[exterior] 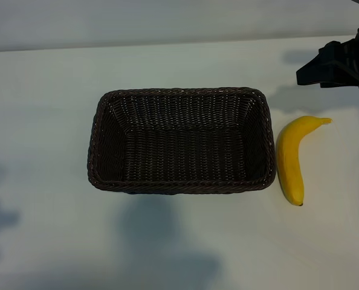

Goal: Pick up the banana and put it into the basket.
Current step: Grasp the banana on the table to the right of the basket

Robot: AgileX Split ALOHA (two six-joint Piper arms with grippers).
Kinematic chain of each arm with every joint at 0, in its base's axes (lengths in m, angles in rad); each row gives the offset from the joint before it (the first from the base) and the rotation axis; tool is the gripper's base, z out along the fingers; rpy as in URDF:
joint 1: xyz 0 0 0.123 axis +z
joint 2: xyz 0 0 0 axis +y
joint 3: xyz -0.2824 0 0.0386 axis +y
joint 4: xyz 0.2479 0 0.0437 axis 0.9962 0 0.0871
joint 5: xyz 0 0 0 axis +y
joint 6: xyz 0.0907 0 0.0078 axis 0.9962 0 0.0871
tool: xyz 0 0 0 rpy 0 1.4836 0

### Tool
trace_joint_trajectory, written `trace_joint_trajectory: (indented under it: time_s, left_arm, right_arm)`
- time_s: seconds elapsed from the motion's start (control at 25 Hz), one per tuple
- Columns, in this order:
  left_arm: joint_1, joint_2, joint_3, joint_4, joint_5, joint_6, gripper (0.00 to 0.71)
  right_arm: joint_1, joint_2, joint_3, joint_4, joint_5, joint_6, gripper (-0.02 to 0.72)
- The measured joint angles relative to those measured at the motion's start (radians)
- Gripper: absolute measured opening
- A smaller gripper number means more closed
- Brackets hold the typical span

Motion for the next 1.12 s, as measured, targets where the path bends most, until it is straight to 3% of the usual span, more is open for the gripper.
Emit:
trace_joint_trajectory:
  time_s: [0.36, 0.8, 1.12]
  left_arm:
    - [0.000, -0.323, 0.219, -0.008, -0.062, -0.049, 0.548]
    - [0.000, -0.389, 0.230, -0.008, -0.086, -0.049, 0.548]
    - [-0.024, -0.550, 0.230, -0.007, -0.085, -0.049, 0.548]
  right_arm:
    - [0.000, 0.000, 0.000, 0.000, 0.000, 0.000, 0.539]
    - [0.000, 0.000, 0.000, -0.002, 0.000, 0.000, 0.539]
    - [0.000, 0.000, 0.000, -0.008, 0.000, 0.000, 0.539]
